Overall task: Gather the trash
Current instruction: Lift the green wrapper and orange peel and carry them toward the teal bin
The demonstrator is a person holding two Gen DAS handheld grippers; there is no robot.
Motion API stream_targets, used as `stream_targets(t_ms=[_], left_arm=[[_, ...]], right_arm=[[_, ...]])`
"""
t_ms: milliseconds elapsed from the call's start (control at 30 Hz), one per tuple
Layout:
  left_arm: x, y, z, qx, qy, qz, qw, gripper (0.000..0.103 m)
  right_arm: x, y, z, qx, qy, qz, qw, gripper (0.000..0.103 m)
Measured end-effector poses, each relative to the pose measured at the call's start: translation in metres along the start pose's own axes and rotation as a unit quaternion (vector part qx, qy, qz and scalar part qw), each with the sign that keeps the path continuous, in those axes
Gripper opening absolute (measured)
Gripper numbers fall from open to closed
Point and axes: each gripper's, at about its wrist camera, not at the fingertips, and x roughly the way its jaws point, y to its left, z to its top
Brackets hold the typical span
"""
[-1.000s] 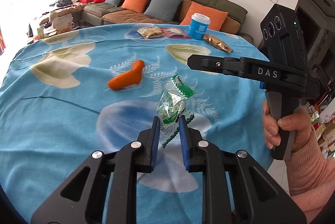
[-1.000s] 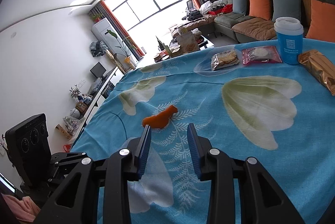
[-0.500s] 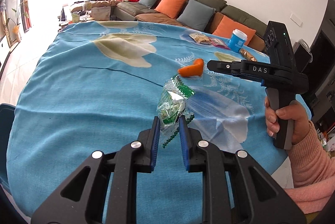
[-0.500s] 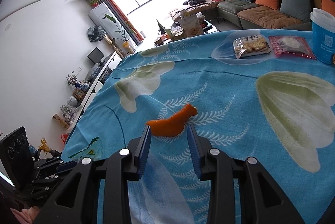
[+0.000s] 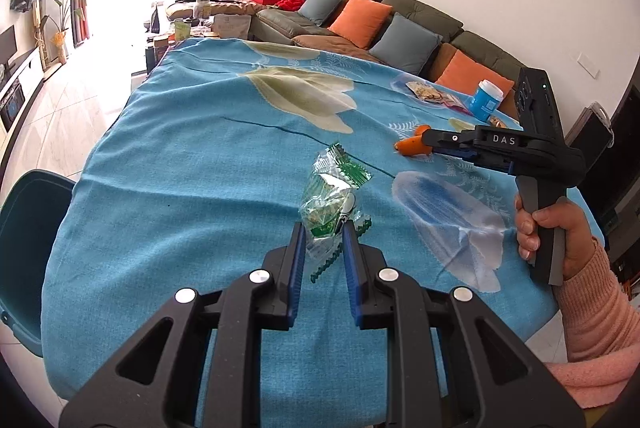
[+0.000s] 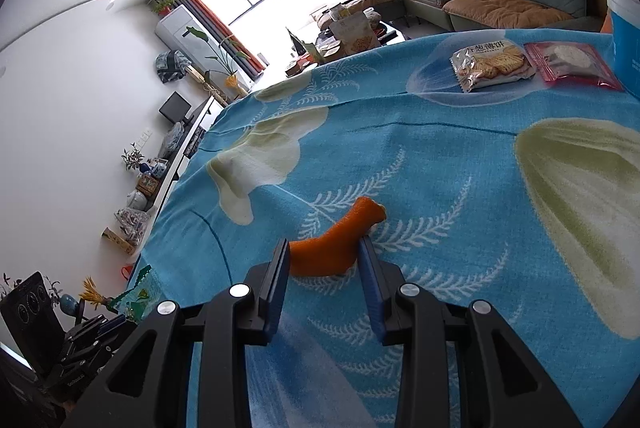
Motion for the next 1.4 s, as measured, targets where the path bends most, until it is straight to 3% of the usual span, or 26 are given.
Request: stream_targets(t_ms=[433,1067,1400], left_arm=[[-0.009,0.012,-0.009,-0.012,-0.006,0.014,0.9998,0.019],[-0.021,0.018,-0.014,-0.017,-0.017,0.033,0.9992,0.019],[-0.030,0.025,-0.017,-0.023,-0.024,0.045,0.9984,0.019]], right_arm=[[-0.005,0.009,-0.004,-0.017,-0.006,0.012,1.000,0.022],[-0.023,0.070,-0.028,-0.060,-0.020,0.097,0.993,0.022],[-0.015,0.090,-0.037,-0.072,-0.009,0.121,0.990,0.022]])
